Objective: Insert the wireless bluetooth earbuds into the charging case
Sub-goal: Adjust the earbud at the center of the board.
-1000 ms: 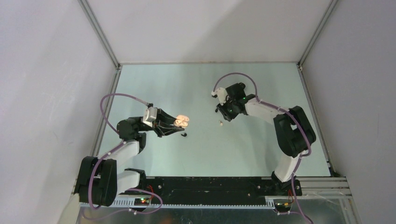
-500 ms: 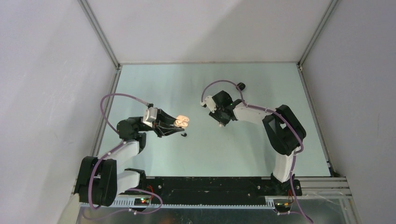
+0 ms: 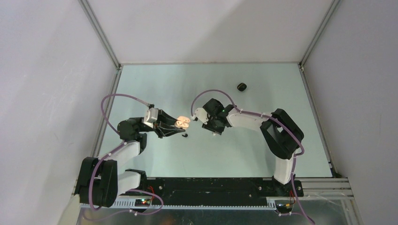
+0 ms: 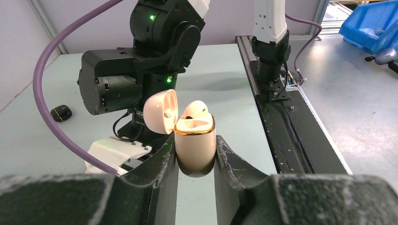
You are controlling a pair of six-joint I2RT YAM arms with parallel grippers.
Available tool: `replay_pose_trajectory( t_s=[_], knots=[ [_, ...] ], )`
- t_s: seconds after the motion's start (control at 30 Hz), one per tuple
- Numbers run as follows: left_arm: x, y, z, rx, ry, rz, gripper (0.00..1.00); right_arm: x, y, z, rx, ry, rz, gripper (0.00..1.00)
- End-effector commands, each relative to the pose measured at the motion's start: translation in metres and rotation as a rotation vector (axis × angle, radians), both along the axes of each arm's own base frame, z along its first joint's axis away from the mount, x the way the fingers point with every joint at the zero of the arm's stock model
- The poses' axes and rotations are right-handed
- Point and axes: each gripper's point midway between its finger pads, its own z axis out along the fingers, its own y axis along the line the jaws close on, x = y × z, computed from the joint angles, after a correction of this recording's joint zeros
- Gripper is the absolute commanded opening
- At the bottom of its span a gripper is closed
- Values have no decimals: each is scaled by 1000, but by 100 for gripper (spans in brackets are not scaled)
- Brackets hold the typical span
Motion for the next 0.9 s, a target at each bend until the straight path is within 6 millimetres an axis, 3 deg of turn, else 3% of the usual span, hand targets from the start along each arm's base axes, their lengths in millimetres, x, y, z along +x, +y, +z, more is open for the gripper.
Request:
replay_pose_trajectory(
  t_s=[0.0, 0.37, 0.63, 0.87],
  knots=[
    [0, 0, 10, -8, -85, -1, 0, -23, 6, -1, -11, 98, 45, 38],
    [1, 0, 10, -8, -81, 1, 0, -33, 17, 8, 21, 115, 76, 40],
    [0, 1, 11, -7, -86, -2, 0, -50, 26, 7, 61, 247, 83, 40],
    [0, 0, 9, -5, -80, -4, 0, -37, 21, 29, 142, 268, 35, 39]
  ],
)
